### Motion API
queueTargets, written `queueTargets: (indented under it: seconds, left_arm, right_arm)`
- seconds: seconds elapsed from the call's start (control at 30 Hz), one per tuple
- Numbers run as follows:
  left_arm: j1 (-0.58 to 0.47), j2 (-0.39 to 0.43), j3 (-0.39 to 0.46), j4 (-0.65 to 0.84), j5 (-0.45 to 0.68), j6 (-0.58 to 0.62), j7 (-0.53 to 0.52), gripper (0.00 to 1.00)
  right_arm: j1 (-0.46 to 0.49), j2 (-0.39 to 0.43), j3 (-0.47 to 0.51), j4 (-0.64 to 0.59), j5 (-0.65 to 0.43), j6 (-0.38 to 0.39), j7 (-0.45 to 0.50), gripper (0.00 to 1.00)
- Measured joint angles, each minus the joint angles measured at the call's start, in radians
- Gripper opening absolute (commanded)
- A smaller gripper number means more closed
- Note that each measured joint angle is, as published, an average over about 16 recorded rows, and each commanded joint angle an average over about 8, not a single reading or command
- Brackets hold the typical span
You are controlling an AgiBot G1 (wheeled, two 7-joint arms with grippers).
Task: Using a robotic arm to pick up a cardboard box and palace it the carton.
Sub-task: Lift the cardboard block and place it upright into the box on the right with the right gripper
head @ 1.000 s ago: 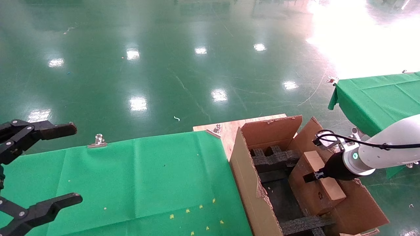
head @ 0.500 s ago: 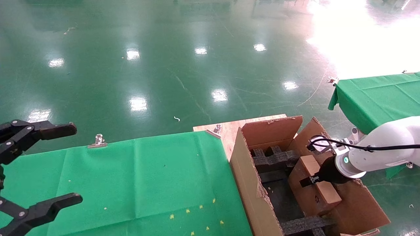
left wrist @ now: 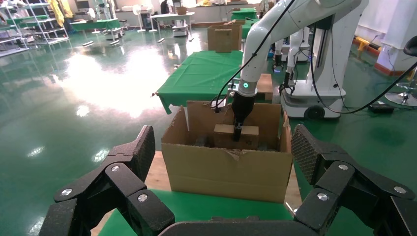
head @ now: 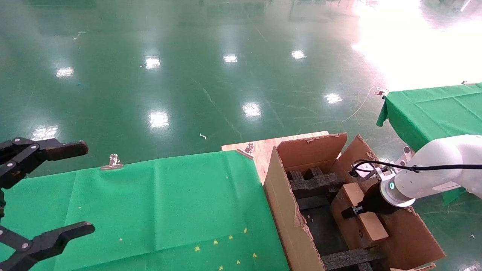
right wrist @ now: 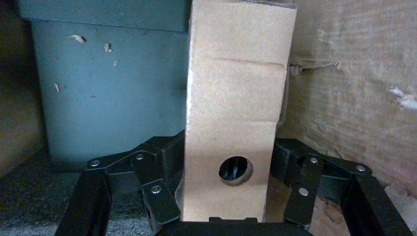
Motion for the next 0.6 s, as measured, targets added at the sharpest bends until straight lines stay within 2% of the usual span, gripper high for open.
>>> queueTargets:
  seconds: [0.03, 0.6]
  left_arm:
    - [0.0, 0.0, 0.0, 0.0, 0.0, 0.0, 0.0, 1.0]
    - [0.0, 0.0, 0.0, 0.0, 0.0, 0.0, 0.0, 1.0]
  right_arm:
    - [-0.001, -0.001, 0.001, -0.002, 0.001, -0.001, -0.002, 1.0]
    - [0.004, 0.003, 0.0, 0.002, 0.0, -0.004, 0.0, 1.0]
